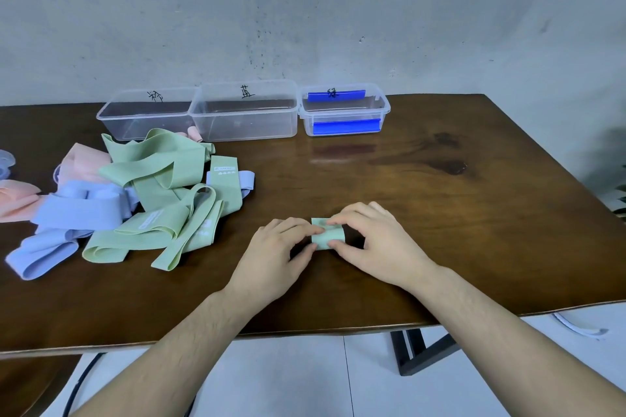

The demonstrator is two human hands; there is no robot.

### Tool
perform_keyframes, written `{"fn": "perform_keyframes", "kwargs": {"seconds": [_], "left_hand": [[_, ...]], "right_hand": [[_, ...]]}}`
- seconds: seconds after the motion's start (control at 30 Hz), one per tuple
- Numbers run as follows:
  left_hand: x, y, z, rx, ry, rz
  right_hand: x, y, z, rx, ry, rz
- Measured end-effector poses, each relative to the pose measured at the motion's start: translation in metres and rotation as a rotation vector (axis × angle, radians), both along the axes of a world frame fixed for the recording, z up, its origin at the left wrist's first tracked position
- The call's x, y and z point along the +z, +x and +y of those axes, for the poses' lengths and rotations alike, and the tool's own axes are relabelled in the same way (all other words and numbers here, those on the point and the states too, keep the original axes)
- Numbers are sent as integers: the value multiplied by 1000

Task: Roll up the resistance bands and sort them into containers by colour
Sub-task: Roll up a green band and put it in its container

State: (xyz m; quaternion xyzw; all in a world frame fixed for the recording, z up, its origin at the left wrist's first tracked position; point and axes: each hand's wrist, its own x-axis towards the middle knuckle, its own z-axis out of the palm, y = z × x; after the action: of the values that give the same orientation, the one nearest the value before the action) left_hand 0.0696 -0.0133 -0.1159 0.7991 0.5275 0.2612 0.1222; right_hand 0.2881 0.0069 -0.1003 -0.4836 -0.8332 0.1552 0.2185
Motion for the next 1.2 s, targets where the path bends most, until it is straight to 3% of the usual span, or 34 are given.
{"fn": "perform_keyframes", "kwargs": {"seconds": [1.2], "left_hand": [[4,5,26,60,35,157]], "right_hand": [[-6,-6,21,-65,101,-84]]}}
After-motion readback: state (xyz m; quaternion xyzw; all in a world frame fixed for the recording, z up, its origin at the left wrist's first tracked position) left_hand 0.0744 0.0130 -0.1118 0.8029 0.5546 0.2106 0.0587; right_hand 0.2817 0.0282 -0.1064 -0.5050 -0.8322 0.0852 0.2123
